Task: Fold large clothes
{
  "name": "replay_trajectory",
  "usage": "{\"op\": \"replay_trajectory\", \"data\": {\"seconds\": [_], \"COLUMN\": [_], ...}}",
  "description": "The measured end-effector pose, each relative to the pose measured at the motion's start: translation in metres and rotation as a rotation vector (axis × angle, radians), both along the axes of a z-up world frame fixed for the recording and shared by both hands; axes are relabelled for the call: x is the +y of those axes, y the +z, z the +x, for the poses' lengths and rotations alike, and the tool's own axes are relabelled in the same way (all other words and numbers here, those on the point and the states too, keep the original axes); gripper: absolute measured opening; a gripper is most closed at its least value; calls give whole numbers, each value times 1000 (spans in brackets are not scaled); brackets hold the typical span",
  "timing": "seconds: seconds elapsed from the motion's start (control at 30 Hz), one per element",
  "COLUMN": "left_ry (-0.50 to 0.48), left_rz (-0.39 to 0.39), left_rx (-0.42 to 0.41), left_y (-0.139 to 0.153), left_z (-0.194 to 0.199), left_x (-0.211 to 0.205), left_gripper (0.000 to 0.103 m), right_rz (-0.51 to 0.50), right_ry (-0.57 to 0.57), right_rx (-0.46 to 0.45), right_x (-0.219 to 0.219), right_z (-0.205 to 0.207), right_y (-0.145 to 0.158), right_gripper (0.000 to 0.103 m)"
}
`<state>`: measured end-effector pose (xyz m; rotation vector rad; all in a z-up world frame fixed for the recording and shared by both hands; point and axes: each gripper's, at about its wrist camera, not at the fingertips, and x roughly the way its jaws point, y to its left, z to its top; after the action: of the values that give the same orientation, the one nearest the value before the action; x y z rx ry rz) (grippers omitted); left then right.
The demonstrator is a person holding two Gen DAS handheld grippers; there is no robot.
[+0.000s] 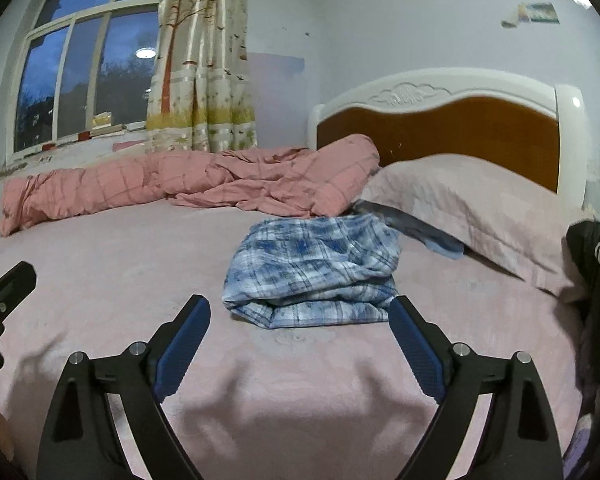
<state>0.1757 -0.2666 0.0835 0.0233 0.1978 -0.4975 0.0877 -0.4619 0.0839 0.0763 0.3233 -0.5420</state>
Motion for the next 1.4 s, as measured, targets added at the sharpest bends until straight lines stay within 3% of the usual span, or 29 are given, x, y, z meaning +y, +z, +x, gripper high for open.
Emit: {"op": "replay_trajectory", "data": {"seconds": [1.4], "left_ry": [6], "left_rz": [9], "left_rx": [-1], "left_y": [-4], "left_z": [-5], "left_x": [2], "left_gripper": [103], "right_rz": [-26], "right_ry": [-36], "right_rx": [49], "right_x": [-13], "right_z": [9], "right_y": [-3], "right_gripper": [93]}}
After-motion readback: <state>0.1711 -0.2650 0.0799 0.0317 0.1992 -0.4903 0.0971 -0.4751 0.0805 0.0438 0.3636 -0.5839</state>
